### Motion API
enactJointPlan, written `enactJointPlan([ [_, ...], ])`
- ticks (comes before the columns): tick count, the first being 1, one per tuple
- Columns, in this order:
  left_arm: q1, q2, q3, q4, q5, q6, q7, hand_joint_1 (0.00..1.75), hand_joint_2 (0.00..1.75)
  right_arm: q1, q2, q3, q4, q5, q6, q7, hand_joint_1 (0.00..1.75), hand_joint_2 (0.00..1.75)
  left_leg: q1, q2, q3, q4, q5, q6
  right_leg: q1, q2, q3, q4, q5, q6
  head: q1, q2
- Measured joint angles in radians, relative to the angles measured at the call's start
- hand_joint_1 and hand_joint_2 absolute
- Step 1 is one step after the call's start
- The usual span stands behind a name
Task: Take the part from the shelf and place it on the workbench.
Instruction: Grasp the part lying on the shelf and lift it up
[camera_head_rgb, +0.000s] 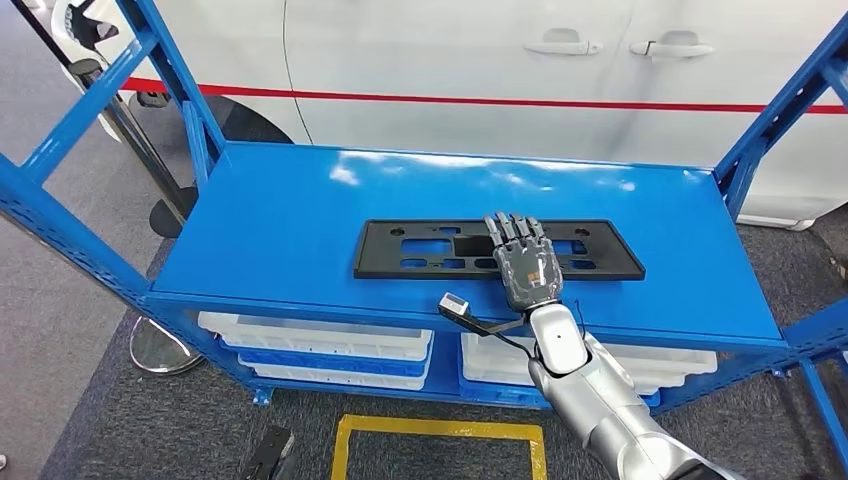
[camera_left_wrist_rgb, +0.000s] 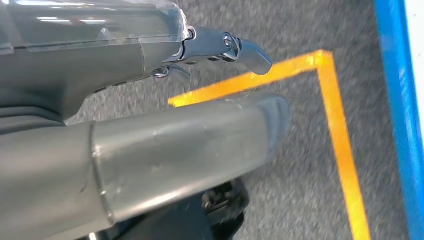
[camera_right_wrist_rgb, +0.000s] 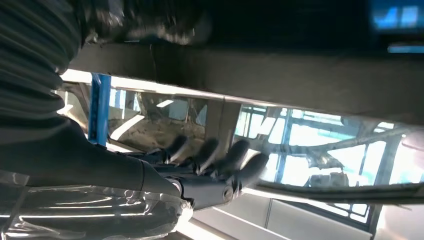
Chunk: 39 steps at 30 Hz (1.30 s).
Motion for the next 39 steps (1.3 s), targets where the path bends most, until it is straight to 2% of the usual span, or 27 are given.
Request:
enactJointPlan([
  [1, -0.001, 0.0, 0.0, 0.0, 0.0, 0.001, -0.001, 0.0, 0.0, 0.0, 0.0, 0.0, 0.001, 0.0, 0.0, 0.0, 1.75, 1.75, 0.001, 0.0, 0.005, -0.004, -0.002, 0.003, -0.001, 0.0, -0.029, 0.055, -0.025, 0.002, 0.0, 0.0],
  [3, -0.002, 0.0, 0.0, 0.0, 0.001, 0.002, -0.003, 0.0, 0.0, 0.004, -0.001, -0.001, 0.003, 0.0, 0.0, -0.002, 1.75, 1.75, 0.001, 0.001, 0.01, -0.003, -0.008, 0.008, -0.003, -0.001, -0.112, 0.186, -0.07, 0.006, 0.0, 0.0],
  [4, -0.002, 0.0, 0.0, 0.0, 0.001, 0.003, -0.004, 0.0, 0.0, 0.008, -0.002, -0.001, 0.003, 0.0, 0.0, -0.002, 1.75, 1.75, 0.001, 0.001, 0.011, -0.001, -0.011, 0.009, -0.004, -0.001, -0.143, 0.225, -0.07, 0.008, 0.0, 0.0],
  [5, -0.002, 0.0, 0.0, 0.0, 0.001, 0.003, -0.005, 0.0, 0.0, 0.01, -0.002, -0.001, 0.004, 0.0, 0.0, -0.004, 1.75, 1.75, 0.001, 0.0, 0.014, 0.001, -0.015, 0.008, -0.006, -0.001, -0.155, 0.226, -0.048, 0.01, 0.0, 0.0],
  [6, -0.001, 0.0, 0.001, 0.0, 0.001, 0.004, -0.006, 0.0, 0.0, 0.012, -0.003, -0.001, 0.004, 0.0, 0.0, -0.004, 1.75, 1.75, 0.002, -0.001, 0.018, 0.005, -0.02, 0.006, -0.008, -0.002, -0.147, 0.186, -0.007, 0.011, 0.0, 0.0],
  [7, -0.001, -0.001, 0.001, 0.0, 0.001, 0.004, -0.006, 0.0, 0.0, 0.011, -0.004, -0.001, 0.004, 0.0, 0.0, -0.005, 1.75, 1.75, 0.002, -0.002, 0.021, 0.01, -0.027, 0.002, -0.011, -0.003, -0.125, 0.119, 0.04, 0.011, 0.001, 0.0],
  [8, -0.001, -0.001, 0.001, 0.0, 0.001, 0.004, -0.006, 0.0, 0.0, 0.01, -0.005, -0.002, 0.004, 0.0, 0.0, -0.005, 1.75, 1.75, 0.001, -0.003, 0.022, 0.017, -0.033, -0.003, -0.01, -0.003, -0.101, 0.056, 0.074, 0.011, 0.001, 0.0],
  [9, -0.002, -0.002, 0.001, 0.0, 0.001, 0.004, -0.006, 0.0, 0.0, 0.009, -0.005, -0.002, 0.004, 0.0, 0.0, -0.005, 1.75, 1.75, -0.001, -0.004, 0.022, 0.023, -0.038, -0.008, -0.01, -0.003, -0.083, 0.01, 0.093, 0.009, 0.0, 0.0],
  [11, -0.003, -0.002, 0.001, 0.0, 0.002, 0.005, -0.008, 0.0, 0.0, 0.009, -0.006, -0.003, 0.003, 0.0, 0.0, -0.007, 1.75, 1.75, -0.004, -0.004, 0.019, 0.028, -0.042, -0.018, -0.006, -0.001, -0.074, -0.014, 0.095, 0.002, 0.0, 0.0],
  [14, -0.003, -0.001, 0.001, 0.0, 0.004, 0.006, -0.011, 0.0, 0.0, 0.008, -0.007, -0.003, 0.001, 0.0, 0.0, -0.009, 1.75, 1.75, 0.0, -0.002, 0.015, 0.04, -0.053, -0.032, -0.008, 0.0, -0.071, -0.021, 0.099, -0.018, -0.001, 0.0],
  [16, -0.005, -0.001, 0.001, 0.0, 0.007, 0.009, -0.012, 0.0, 0.0, 0.007, -0.008, -0.003, -0.002, 0.0, 0.0, -0.009, 1.75, 1.75, 0.002, 0.0, -0.018, 0.118, -0.1, -0.041, -0.01, -0.001, -0.067, -0.026, 0.1, -0.029, -0.001, 0.0],
  [18, -0.006, -0.001, 0.001, 0.0, 0.011, 0.01, -0.013, 0.0, 0.0, 0.007, -0.008, -0.004, -0.005, 0.0, 0.0, -0.01, 1.75, 1.75, 0.003, 0.0, -0.079, 0.249, -0.155, -0.046, -0.008, -0.002, -0.066, -0.026, 0.099, -0.033, -0.001, 0.0],
  [19, -0.006, -0.001, 0.001, 0.0, 0.014, 0.011, -0.013, 0.0, 0.0, 0.007, -0.008, -0.004, -0.005, 0.0, 0.0, -0.011, 1.75, 1.75, 0.004, 0.0, -0.103, 0.295, -0.166, -0.047, -0.007, -0.002, -0.066, -0.025, 0.098, -0.034, -0.001, 0.0],
  [20, -0.006, -0.002, 0.001, 0.0, 0.016, 0.012, -0.015, 0.0, 0.0, 0.007, -0.008, -0.005, -0.005, 0.0, 0.0, -0.013, 1.75, 1.75, 0.004, 0.0, -0.11, 0.306, -0.158, -0.046, -0.006, -0.001, -0.065, -0.024, 0.097, -0.035, -0.001, 0.0],
  [21, -0.006, -0.002, 0.001, 0.0, 0.019, 0.012, -0.017, 0.0, 0.0, 0.007, -0.008, -0.008, -0.007, 0.0, 0.0, -0.015, 1.75, 1.75, 0.003, 0.0, -0.098, 0.277, -0.132, -0.042, -0.005, 0.0, -0.063, -0.024, 0.095, -0.035, -0.001, 0.0],
  [23, -0.009, -0.001, 0.001, 0.0, 0.022, 0.016, -0.02, 0.0, 0.0, 0.007, -0.008, -0.016, -0.015, 0.0, 0.0, -0.023, 1.75, 1.75, 0.0, 0.0, -0.035, 0.144, -0.063, -0.029, -0.002, 0.002, -0.058, -0.024, 0.092, -0.034, -0.001, 0.0],
  [24, -0.01, -0.001, 0.001, 0.0, 0.022, 0.018, -0.02, 0.0, 0.0, 0.006, -0.008, -0.021, -0.021, 0.0, 0.0, -0.026, 1.75, 1.75, -0.003, 0.0, -0.007, 0.084, -0.042, -0.022, -0.001, 0.003, -0.057, -0.024, 0.091, -0.032, -0.001, 0.0],
  [25, -0.012, 0.0, 0.001, 0.0, 0.022, 0.022, -0.021, 0.0, 0.0, 0.006, -0.008, -0.025, -0.027, 0.0, 0.0, -0.031, 1.75, 1.75, -0.006, 0.0, 0.012, 0.045, -0.034, -0.017, 0.0, 0.003, -0.057, -0.025, 0.091, -0.028, -0.001, 0.0],
  [27, -0.012, 0.0, 0.001, 0.0, 0.025, 0.036, -0.021, 0.0, 0.0, 0.011, -0.009, -0.035, -0.046, 0.0, 0.0, -0.044, 1.75, 1.75, -0.011, -0.001, 0.019, 0.025, -0.038, -0.012, -0.001, 0.003, -0.059, -0.029, 0.093, -0.018, -0.001, 0.0],
  [29, -0.011, 0.0, 0.001, 0.0, 0.032, 0.07, -0.025, 0.0, 0.0, 0.021, -0.01, -0.046, -0.091, 0.0, 0.0, -0.06, 1.75, 1.75, -0.004, 0.0, 0.027, 0.009, -0.033, -0.006, 0.0, 0.002, -0.06, -0.026, 0.085, -0.007, 0.0, 0.0],
  [31, -0.011, -0.002, 0.001, 0.0, 0.04, 0.112, -0.036, 0.0, 0.0, 0.028, -0.013, -0.052, -0.16, 0.0, 0.0, -0.07, 1.75, 1.75, 0.002, 0.002, 0.035, -0.007, -0.027, 0.002, 0.0, 0.001, -0.088, 0.039, 0.043, 0.0, 0.0, 0.0],
  [33, -0.011, -0.003, 0.002, 0.0, 0.047, 0.139, -0.053, 0.0, 0.0, 0.036, -0.017, -0.054, -0.23, 0.0, 0.0, -0.081, 1.75, 1.75, 0.001, 0.004, 0.037, -0.008, -0.028, 0.005, -0.002, 0.001, -0.151, 0.166, -0.015, 0.005, 0.001, 0.0],
  [34, -0.01, -0.003, 0.002, 0.0, 0.05, 0.143, -0.061, 0.0, 0.0, 0.043, -0.019, -0.054, -0.262, 0.0, 0.0, -0.086, 1.75, 1.75, 0.001, 0.004, 0.037, -0.007, -0.029, 0.006, -0.003, 0.001, -0.178, 0.215, -0.028, 0.007, 0.001, 0.0],
  [35, -0.009, -0.003, 0.003, 0.0, 0.052, 0.146, -0.066, 0.0, 0.0, 0.049, -0.021, -0.054, -0.29, 0.0, 0.0, -0.09, 1.75, 1.75, 0.001, 0.003, 0.037, -0.005, -0.03, 0.006, -0.004, 0.0, -0.191, 0.234, -0.022, 0.01, 0.001, 0.0],
  [36, -0.008, -0.003, 0.003, 0.0, 0.053, 0.148, -0.069, 0.0, 0.0, 0.054, -0.023, -0.054, -0.315, 0.0, 0.0, -0.093, 1.75, 1.75, 0.001, 0.002, 0.038, -0.002, -0.033, 0.005, -0.006, 0.0, -0.186, 0.215, 0.003, 0.011, 0.001, 0.0],
  [38, -0.006, -0.005, 0.003, 0.0, 0.054, 0.15, -0.072, 0.0, 0.0, 0.057, -0.025, -0.054, -0.353, 0.0, 0.0, -0.096, 1.75, 1.75, 0.002, -0.001, 0.037, 0.01, -0.042, -0.001, -0.009, -0.002, -0.132, 0.094, 0.074, 0.011, 0.001, 0.0],
  [39, -0.006, -0.006, 0.003, 0.0, 0.054, 0.151, -0.073, 0.0, 0.0, 0.057, -0.027, -0.055, -0.368, 0.0, 0.001, -0.097, 1.75, 1.75, 0.0, -0.002, 0.035, 0.018, -0.048, -0.005, -0.008, -0.002, -0.106, 0.037, 0.096, 0.009, 0.001, 0.0],
])
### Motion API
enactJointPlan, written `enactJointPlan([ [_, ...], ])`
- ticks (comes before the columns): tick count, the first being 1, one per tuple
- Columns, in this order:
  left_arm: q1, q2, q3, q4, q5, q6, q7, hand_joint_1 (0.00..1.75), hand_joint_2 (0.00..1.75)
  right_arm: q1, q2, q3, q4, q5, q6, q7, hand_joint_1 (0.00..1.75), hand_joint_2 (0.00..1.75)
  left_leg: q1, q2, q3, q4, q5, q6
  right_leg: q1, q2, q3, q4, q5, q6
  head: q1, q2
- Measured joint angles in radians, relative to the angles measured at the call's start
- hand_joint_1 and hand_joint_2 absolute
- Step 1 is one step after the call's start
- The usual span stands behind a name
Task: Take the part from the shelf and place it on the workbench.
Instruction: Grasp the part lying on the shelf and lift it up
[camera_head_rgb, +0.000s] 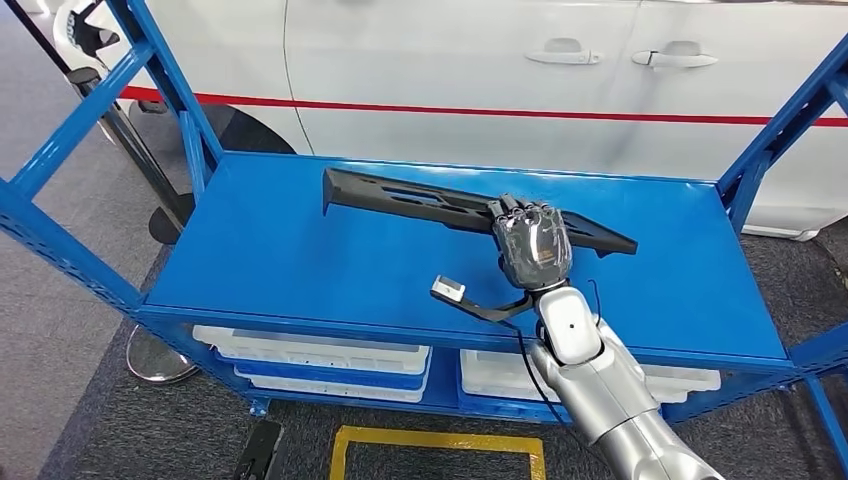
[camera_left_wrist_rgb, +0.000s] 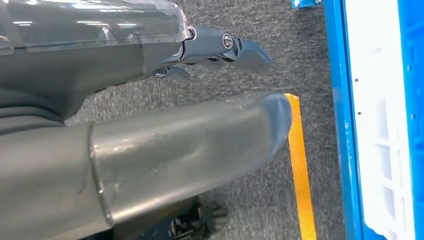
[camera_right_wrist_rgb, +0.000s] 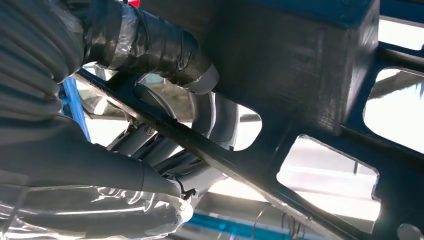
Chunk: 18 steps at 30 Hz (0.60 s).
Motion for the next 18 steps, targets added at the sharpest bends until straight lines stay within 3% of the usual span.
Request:
enactJointPlan([
  [2, 0.001, 0.0, 0.0, 0.0, 0.001, 0.005, -0.006, 0.0, 0.0, 0.005, -0.003, -0.001, -0.028, 0.0, 0.0, -0.001, 1.75, 1.75, -0.004, -0.001, -0.004, 0.009, -0.006, -0.009, 0.003, 0.001, 0.022, -0.049, 0.008, -0.009, -0.001, 0.0],
  [5, 0.006, 0.0, 0.0, 0.0, 0.006, 0.01, -0.033, 0.0, 0.0, 0.022, -0.009, -0.001, -0.088, 0.0, 0.0, -0.004, 1.75, 1.75, -0.003, 0.0, -0.007, 0.014, -0.012, -0.021, 0.003, 0.003, 0.022, -0.054, 0.01, -0.026, -0.001, 0.0],
  [7, 0.01, 0.0, 0.0, 0.0, 0.017, 0.0, -0.057, 0.0, 0.87, 0.029, -0.012, 0.0, -0.137, 0.0, 0.0, -0.006, 1.75, 1.75, 0.0, 0.001, -0.03, 0.07, -0.05, -0.031, -0.001, 0.003, 0.025, -0.058, 0.012, -0.037, -0.001, 0.0],
  [9, 0.015, -0.001, 0.0, 0.0, 0.028, -0.017, -0.075, 0.0, 1.75, 0.038, -0.016, 0.007, -0.181, 0.0, 0.0, -0.006, 1.75, 1.75, 0.002, 0.002, -0.088, 0.198, -0.112, -0.039, -0.001, 0.002, 0.026, -0.059, 0.011, -0.042, -0.001, 0.0],
  [10, 0.019, -0.001, 0.0, 0.0, 0.031, -0.026, -0.082, 0.0, 1.75, 0.045, -0.019, 0.012, -0.2, 0.0, 0.0, -0.006, 1.75, 1.75, 0.003, 0.002, -0.117, 0.258, -0.133, -0.041, 0.0, 0.002, 0.026, -0.058, 0.01, -0.044, -0.001, 0.0],
  [11, 0.023, -0.002, 0.0, 0.0, 0.033, -0.034, -0.088, 0.0, 1.75, 0.054, -0.022, 0.018, -0.218, 0.0, 0.001, -0.007, 1.75, 1.75, 0.003, 0.002, -0.133, 0.289, -0.136, -0.041, 0.0, 0.002, 0.027, -0.058, 0.009, -0.044, -0.001, 0.0],
  [12, 0.027, -0.004, 0.0, 0.0, 0.034, -0.04, -0.093, 0.0, 1.75, 0.064, -0.026, 0.024, -0.235, 0.0, 0.001, -0.008, 1.75, 1.75, 0.003, 0.002, -0.131, 0.28, -0.119, -0.039, 0.001, 0.003, 0.028, -0.058, 0.009, -0.044, -0.001, 0.0],
  [13, 0.03, -0.004, 0.0, 0.0, 0.034, -0.046, -0.097, 0.0, 1.75, 0.07, -0.031, 0.03, -0.252, 0.0, 0.001, -0.009, 1.75, 1.75, 0.003, 0.002, -0.109, 0.233, -0.086, -0.035, 0.001, 0.004, 0.03, -0.058, 0.008, -0.044, -0.001, 0.0],
  [15, 0.032, -0.005, 0.0, 0.0, 0.034, -0.053, -0.102, 0.0, 1.75, 0.076, -0.047, 0.039, -0.289, 0.0, 0.001, -0.018, 1.75, 1.75, -0.001, 0.001, -0.042, 0.093, -0.022, -0.022, 0.004, 0.005, 0.034, -0.058, 0.005, -0.04, -0.001, 0.0],
  [16, 0.032, -0.005, 0.0, 0.0, 0.034, -0.054, -0.103, 0.0, 1.75, 0.077, -0.058, 0.038, -0.311, 0.0, 0.001, -0.034, 1.75, 1.75, -0.003, 0.001, -0.018, 0.042, -0.007, -0.016, 0.005, 0.004, 0.034, -0.058, 0.005, -0.036, -0.001, 0.0],
  [18, 0.034, -0.005, -0.001, 0.0, 0.035, -0.054, -0.106, 0.0, 1.75, 0.087, -0.079, 0.017, -0.364, 0.0, 0.001, -0.127, 1.75, 1.75, -0.008, 0.0, -0.003, 0.011, -0.007, -0.011, 0.006, 0.003, 0.034, -0.061, 0.006, -0.026, -0.001, 0.0],
])
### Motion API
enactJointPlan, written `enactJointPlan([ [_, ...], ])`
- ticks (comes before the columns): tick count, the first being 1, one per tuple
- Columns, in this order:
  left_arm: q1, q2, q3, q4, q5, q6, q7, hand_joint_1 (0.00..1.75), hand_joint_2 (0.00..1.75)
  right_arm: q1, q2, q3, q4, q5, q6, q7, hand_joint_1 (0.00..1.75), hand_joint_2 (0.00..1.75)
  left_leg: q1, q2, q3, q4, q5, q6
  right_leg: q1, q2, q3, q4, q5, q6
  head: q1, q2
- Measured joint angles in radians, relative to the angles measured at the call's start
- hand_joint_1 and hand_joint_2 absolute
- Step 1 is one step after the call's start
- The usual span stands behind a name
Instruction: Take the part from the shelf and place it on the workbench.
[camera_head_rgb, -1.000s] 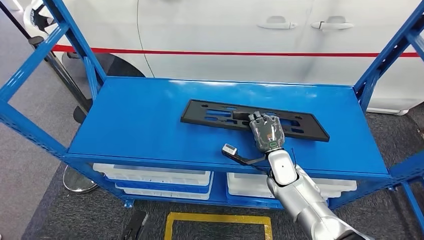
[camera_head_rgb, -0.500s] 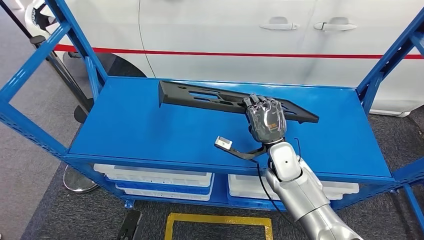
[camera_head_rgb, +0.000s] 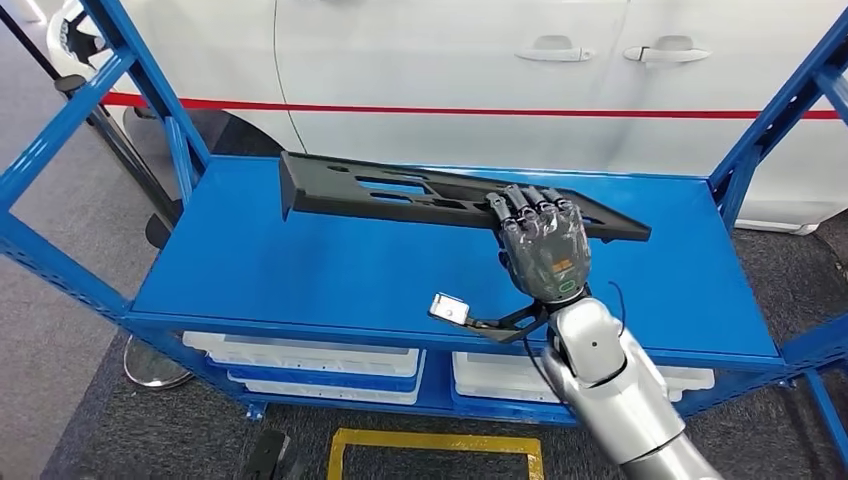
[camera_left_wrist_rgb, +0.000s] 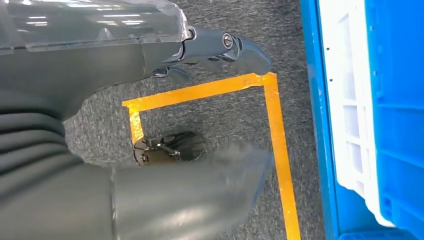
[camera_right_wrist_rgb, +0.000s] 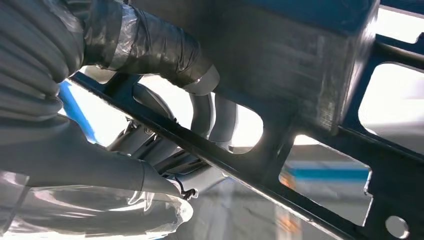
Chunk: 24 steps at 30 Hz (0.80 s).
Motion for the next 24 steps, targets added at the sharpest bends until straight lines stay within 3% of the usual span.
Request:
enactJointPlan([
  [2, 0.007, 0.0, -0.001, 0.0, 0.003, 0.001, -0.002, 0.0, 1.75, 0.032, 0.005, -0.071, -0.063, 0.0, 0.0, -0.214, 1.75, 1.75, 0.004, 0.0, 0.004, -0.012, 0.005, 0.006, 0.0, -0.001, 0.003, -0.002, -0.001, 0.011, 0.0, 0.0],
  [4, 0.011, -0.001, -0.001, 0.0, 0.007, 0.002, -0.003, 0.0, 1.75, 0.075, 0.043, -0.18, -0.119, 0.0, 0.0, -0.456, 1.75, 1.75, 0.01, 0.001, 0.011, -0.027, 0.012, 0.016, 0.001, -0.002, -0.013, 0.04, -0.033, 0.019, 0.001, 0.0],
  [5, 0.012, -0.001, -0.002, 0.0, 0.01, 0.003, -0.003, 0.0, 1.75, 0.093, 0.066, -0.232, -0.138, 0.0, 0.0, -0.533, 1.75, 1.75, 0.011, 0.002, 0.013, -0.03, 0.013, 0.02, 0.0, -0.002, -0.035, 0.089, -0.062, 0.021, 0.001, 0.0],
  [7, 0.013, -0.003, -0.002, 0.0, 0.015, 0.002, -0.002, 0.0, 1.75, 0.12, 0.102, -0.321, -0.164, 0.0, 0.0, -0.603, 1.75, 1.75, 0.009, 0.001, 0.013, -0.029, 0.013, 0.025, 0.0, -0.002, -0.092, 0.21, -0.119, 0.023, 0.001, 0.0],
  [8, 0.015, -0.003, -0.002, 0.0, 0.017, 0.002, -0.002, 0.0, 1.75, 0.131, 0.115, -0.356, -0.173, 0.0, 0.0, -0.614, 1.75, 1.75, 0.008, 0.001, 0.012, -0.028, 0.012, 0.025, 0.0, -0.003, -0.11, 0.247, -0.127, 0.024, 0.001, 0.0],
  [9, 0.018, -0.004, -0.002, 0.0, 0.018, 0.001, -0.002, 0.0, 1.75, 0.14, 0.125, -0.385, -0.18, 0.0, 0.0, -0.624, 1.75, 1.75, 0.008, 0.0, 0.012, -0.025, 0.011, 0.025, 0.0, -0.003, -0.112, 0.251, -0.116, 0.024, 0.001, 0.0],
  [11, 0.022, -0.007, -0.004, 0.0, 0.019, -0.001, -0.001, 0.0, 1.75, 0.15, 0.14, -0.427, -0.192, 0.0, 0.0, -0.634, 1.75, 1.75, 0.008, 0.0, 0.012, -0.017, 0.006, 0.022, 0.0, -0.003, -0.061, 0.148, -0.052, 0.021, 0.001, 0.0],
  [13, 0.022, -0.012, -0.006, 0.0, 0.021, -0.003, -0.001, 0.0, 1.75, 0.155, 0.151, -0.453, -0.198, 0.0, 0.0, -0.625, 1.75, 1.75, 0.004, 0.0, 0.009, -0.008, 0.0, 0.015, 0.003, -0.003, -0.005, 0.034, -0.01, 0.015, 0.001, 0.0],
  [14, 0.021, -0.014, -0.007, 0.0, 0.022, -0.003, -0.002, 0.0, 1.75, 0.156, 0.154, -0.459, -0.199, 0.0, 0.0, -0.615, 1.75, 1.75, 0.002, 0.0, 0.007, -0.005, -0.002, 0.01, 0.004, -0.003, 0.006, 0.008, -0.005, 0.012, 0.0, 0.0],
  [18, 0.02, -0.017, -0.009, 0.0, 0.026, -0.005, -0.003, 0.0, 1.75, 0.156, 0.155, -0.47, -0.199, 0.0, 0.001, -0.579, 1.75, 1.75, 0.003, 0.002, 0.001, 0.008, -0.013, -0.008, 0.003, -0.003, 0.006, -0.003, 0.0, -0.006, 0.0, 0.0],
  [20, 0.019, -0.017, -0.009, 0.0, 0.029, -0.007, -0.003, 0.0, 1.75, 0.155, 0.155, -0.471, -0.199, 0.0, 0.001, -0.565, 1.75, 1.75, 0.006, 0.002, -0.031, 0.082, -0.06, -0.02, -0.001, -0.005, 0.008, -0.007, 0.002, -0.015, 0.0, 0.0],
  [22, 0.018, -0.018, -0.009, 0.0, 0.033, -0.01, -0.003, 0.0, 1.75, 0.155, 0.155, -0.471, -0.197, 0.0, 0.001, -0.555, 1.75, 1.75, 0.009, 0.003, -0.089, 0.211, -0.12, -0.028, 0.0, -0.006, 0.007, -0.006, 0.002, -0.018, 0.0, 0.0],
  [23, 0.018, -0.018, -0.009, 0.0, 0.034, -0.012, -0.003, 0.0, 1.75, 0.155, 0.155, -0.471, -0.196, 0.0, 0.001, -0.551, 1.75, 1.75, 0.01, 0.003, -0.11, 0.257, -0.133, -0.03, 0.0, -0.006, 0.006, -0.006, 0.002, -0.018, 0.0, 0.0],
  [24, 0.019, -0.018, -0.009, 0.0, 0.035, -0.013, -0.003, 0.0, 1.75, 0.155, 0.154, -0.471, -0.194, 0.0, 0.001, -0.547, 1.75, 1.75, 0.01, 0.003, -0.117, 0.271, -0.128, -0.03, 0.001, -0.006, 0.006, -0.006, 0.002, -0.019, 0.0, 0.0],
])
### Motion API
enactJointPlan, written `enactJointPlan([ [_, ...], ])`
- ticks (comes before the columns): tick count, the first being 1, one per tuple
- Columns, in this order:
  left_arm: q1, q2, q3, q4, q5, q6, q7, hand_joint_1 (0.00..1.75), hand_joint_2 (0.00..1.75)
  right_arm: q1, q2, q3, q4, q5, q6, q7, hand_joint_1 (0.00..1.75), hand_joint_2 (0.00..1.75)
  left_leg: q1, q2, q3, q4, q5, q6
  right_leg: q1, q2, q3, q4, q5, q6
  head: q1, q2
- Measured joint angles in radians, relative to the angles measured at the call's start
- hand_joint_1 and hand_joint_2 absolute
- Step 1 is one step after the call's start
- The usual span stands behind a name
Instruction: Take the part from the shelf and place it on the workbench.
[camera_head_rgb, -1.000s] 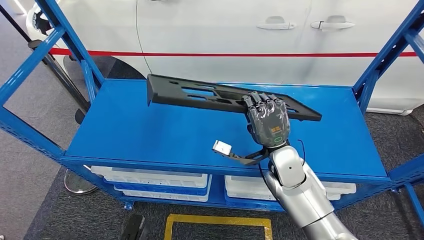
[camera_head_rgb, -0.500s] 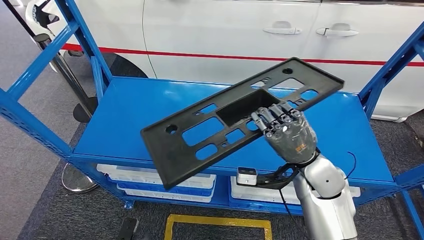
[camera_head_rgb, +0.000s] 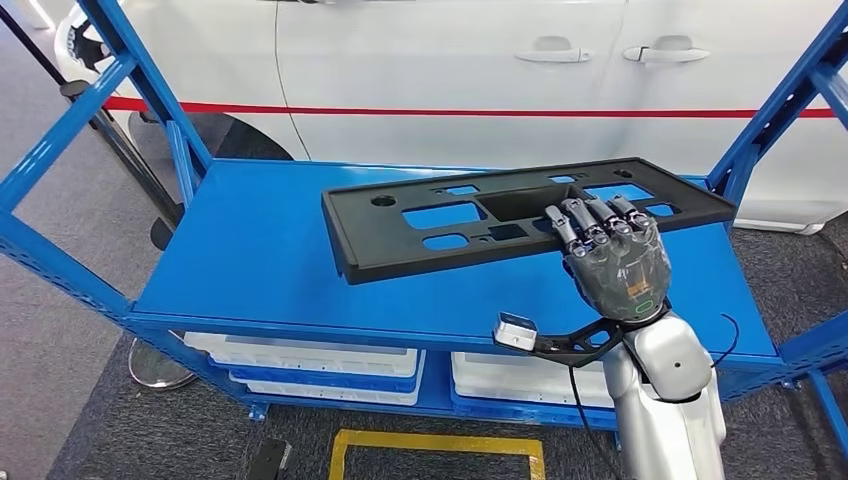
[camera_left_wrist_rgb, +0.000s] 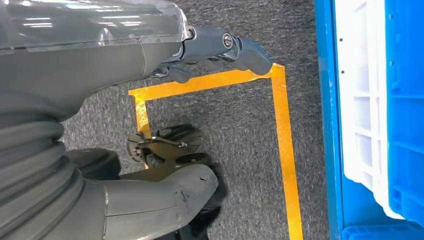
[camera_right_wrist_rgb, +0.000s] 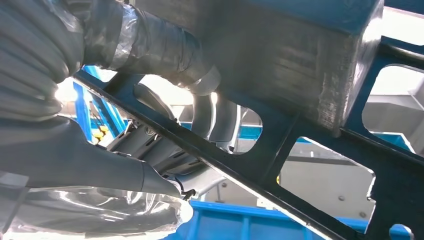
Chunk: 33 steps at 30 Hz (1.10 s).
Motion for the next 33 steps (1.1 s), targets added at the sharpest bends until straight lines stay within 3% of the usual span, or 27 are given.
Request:
enactJointPlan([
  [1, 0.0, 0.0, 0.0, 0.0, 0.0, -0.001, 0.0, 0.0, 1.75, 0.0, 0.0, 0.0, 0.001, 0.0, 0.0, 0.003, 1.75, 1.75, 0.0, 0.0, 0.013, -0.027, 0.024, 0.002, 0.0, 0.001, 0.001, 0.0, 0.0, 0.0, 0.0, 0.0],
  [3, -0.002, 0.0, 0.0, 0.0, 0.0, -0.002, 0.0, 0.0, 1.75, -0.001, 0.0, 0.0, 0.001, 0.0, 0.0, 0.005, 1.75, 1.75, -0.002, 0.0, 0.076, -0.16, 0.089, 0.015, 0.001, 0.001, 0.002, 0.0, 0.0, 0.001, 0.0, 0.0],
  [5, -0.005, 0.001, 0.0, 0.0, 0.0, -0.004, 0.0, 0.0, 1.75, -0.003, 0.0, 0.0, 0.001, 0.0, 0.0, 0.007, 1.75, 1.75, -0.008, -0.001, 0.124, -0.262, 0.12, 0.027, 0.003, 0.002, 0.001, 0.0, 0.0, 0.007, 0.0, 0.0],
  [9, -0.005, 0.001, -0.002, 0.0, -0.004, 0.0, 0.001, 0.0, 1.75, -0.004, -0.001, 0.001, 0.002, 0.0, 0.0, 0.011, 1.75, 1.75, -0.008, -0.002, 0.137, -0.295, 0.128, 0.042, 0.002, 0.001, -0.001, 0.0, -0.002, 0.03, 0.0, 0.0],
  [11, -0.005, 0.0, -0.009, 0.0, -0.017, 0.016, 0.004, 0.0, 1.75, -0.006, -0.004, 0.001, 0.002, 0.0, 0.0, 0.024, 1.75, 1.75, -0.003, 0.0, 0.143, -0.308, 0.137, 0.052, 0.002, 0.001, -0.026, 0.06, -0.043, 0.038, 0.001, 0.0],
  [13, -0.005, -0.001, -0.016, 0.0, -0.025, 0.024, 0.005, 0.0, 1.75, -0.008, -0.009, 0.004, 0.003, 0.0, 0.0, 0.043, 1.75, 1.75, -0.005, 0.001, 0.142, -0.309, 0.137, 0.056, 0.0, 0.002, -0.085, 0.184, -0.105, 0.043, 0.001, 0.0],
  [14, -0.005, -0.001, -0.018, 0.0, -0.023, 0.023, 0.005, 0.0, 1.75, -0.008, -0.011, 0.007, 0.004, 0.0, 0.0, 0.051, 1.75, 1.75, -0.005, 0.001, 0.142, -0.308, 0.137, 0.057, -0.001, 0.001, -0.111, 0.238, -0.123, 0.046, 0.001, 0.0],
  [15, -0.005, -0.001, -0.018, 0.0, -0.02, 0.019, 0.004, 0.0, 1.75, -0.007, -0.012, 0.01, 0.005, 0.0, 0.0, 0.057, 1.75, 1.75, -0.005, 0.001, 0.142, -0.307, 0.136, 0.056, -0.003, 0.001, -0.124, 0.261, -0.122, 0.048, 0.001, 0.0],
  [16, -0.004, -0.001, -0.018, 0.0, -0.016, 0.015, 0.004, 0.0, 1.75, -0.007, -0.014, 0.013, 0.006, 0.0, 0.0, 0.061, 1.75, 1.75, -0.005, 0.0, 0.142, -0.304, 0.134, 0.055, -0.004, 0.001, -0.117, 0.247, -0.101, 0.05, 0.001, 0.0],
  [18, -0.004, -0.002, -0.018, 0.0, -0.012, 0.012, 0.006, 0.0, 1.75, -0.008, -0.016, 0.016, 0.006, 0.0, 0.0, 0.063, 1.75, 1.75, -0.003, -0.001, 0.142, -0.294, 0.127, 0.05, -0.008, 0.001, -0.059, 0.126, -0.035, 0.05, 0.001, 0.0],
  [20, -0.004, -0.003, -0.018, 0.0, -0.011, 0.012, 0.009, 0.0, 1.75, -0.009, -0.018, 0.019, 0.005, 0.0, 0.0, 0.063, 1.75, 1.75, -0.006, -0.003, 0.137, -0.28, 0.118, 0.041, -0.008, 0.002, -0.013, 0.027, -0.002, 0.044, 0.0, 0.0],
  [23, -0.004, -0.003, -0.018, 0.0, -0.01, 0.014, 0.016, 0.0, 1.75, -0.009, -0.018, 0.022, 0.004, 0.0, 0.0, 0.064, 1.75, 1.75, -0.009, -0.003, 0.132, -0.276, 0.115, 0.032, -0.003, 0.004, -0.01, 0.016, -0.006, 0.032, 0.0, 0.0],
  [29, -0.004, -0.003, -0.018, 0.0, -0.01, 0.015, 0.017, 0.0, 1.75, -0.009, -0.019, 0.022, 0.004, 0.0, 0.0, 0.063, 1.75, 1.75, -0.009, -0.003, 0.133, -0.277, 0.116, 0.031, -0.002, 0.005, -0.01, 0.016, -0.006, 0.03, 0.0, 0.0],
  [30, -0.005, -0.003, -0.018, 0.0, -0.007, 0.021, 0.022, 0.0, 1.75, -0.009, -0.019, 0.022, 0.003, 0.0, 0.0, 0.06, 1.75, 1.75, -0.009, -0.002, 0.126, -0.26, 0.103, 0.026, -0.004, 0.004, -0.009, 0.013, -0.005, 0.024, 0.0, 0.0],
  [31, -0.005, -0.002, -0.018, 0.0, -0.002, 0.027, 0.031, 0.0, 1.75, -0.009, -0.019, 0.023, 0.001, 0.0, 0.0, 0.053, 1.75, 1.75, -0.006, -0.002, 0.089, -0.179, 0.067, 0.018, -0.004, 0.003, -0.008, 0.012, -0.004, 0.017, 0.0, 0.0],
  [33, -0.006, -0.002, -0.018, 0.0, 0.007, 0.038, 0.053, 0.0, 1.75, -0.008, -0.014, 0.025, -0.003, 0.0, 0.0, 0.034, 1.75, 1.75, -0.003, -0.001, 0.063, -0.125, 0.063, 0.013, -0.004, 0.002, -0.004, 0.008, -0.003, 0.004, 0.0, 0.0],
])
